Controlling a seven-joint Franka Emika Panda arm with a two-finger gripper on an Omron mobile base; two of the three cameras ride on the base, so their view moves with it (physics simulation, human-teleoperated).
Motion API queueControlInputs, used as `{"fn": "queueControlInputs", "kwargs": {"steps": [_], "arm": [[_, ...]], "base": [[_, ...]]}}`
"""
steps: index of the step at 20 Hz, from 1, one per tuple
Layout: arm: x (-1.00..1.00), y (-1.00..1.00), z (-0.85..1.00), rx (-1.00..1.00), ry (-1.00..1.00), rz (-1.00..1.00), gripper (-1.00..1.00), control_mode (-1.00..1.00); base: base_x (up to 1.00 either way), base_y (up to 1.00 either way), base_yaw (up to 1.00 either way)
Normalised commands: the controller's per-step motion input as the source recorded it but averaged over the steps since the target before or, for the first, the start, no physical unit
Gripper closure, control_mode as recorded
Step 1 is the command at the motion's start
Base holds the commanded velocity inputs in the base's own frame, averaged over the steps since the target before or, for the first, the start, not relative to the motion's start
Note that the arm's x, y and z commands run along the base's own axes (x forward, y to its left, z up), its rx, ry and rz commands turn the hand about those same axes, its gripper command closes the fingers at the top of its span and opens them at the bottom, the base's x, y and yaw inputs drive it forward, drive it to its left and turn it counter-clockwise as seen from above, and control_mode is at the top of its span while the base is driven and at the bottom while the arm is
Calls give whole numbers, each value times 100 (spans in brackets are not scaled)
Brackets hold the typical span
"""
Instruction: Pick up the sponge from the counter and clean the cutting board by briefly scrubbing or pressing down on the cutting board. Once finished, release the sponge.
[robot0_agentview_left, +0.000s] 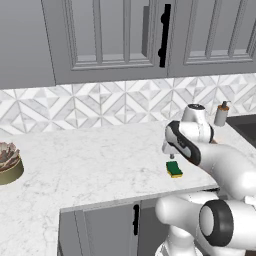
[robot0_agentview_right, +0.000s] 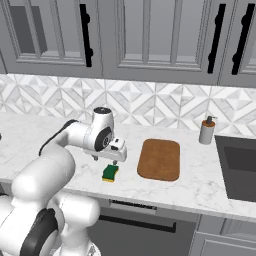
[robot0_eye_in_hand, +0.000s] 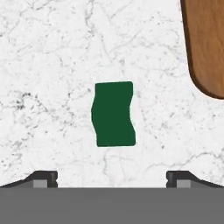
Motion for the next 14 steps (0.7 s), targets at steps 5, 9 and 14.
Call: {"fn": "queueControlInputs", "kwargs": {"steps": [5,9,14], "arm": [[15,0,-51,0,-6,0,-100,-100],[10,0,-35,-2,0,0,-100,-100],[13,1,-12,0,9,0,-100,-100]], "base": [[0,0,0],[0,0,0],[0,0,0]]}}
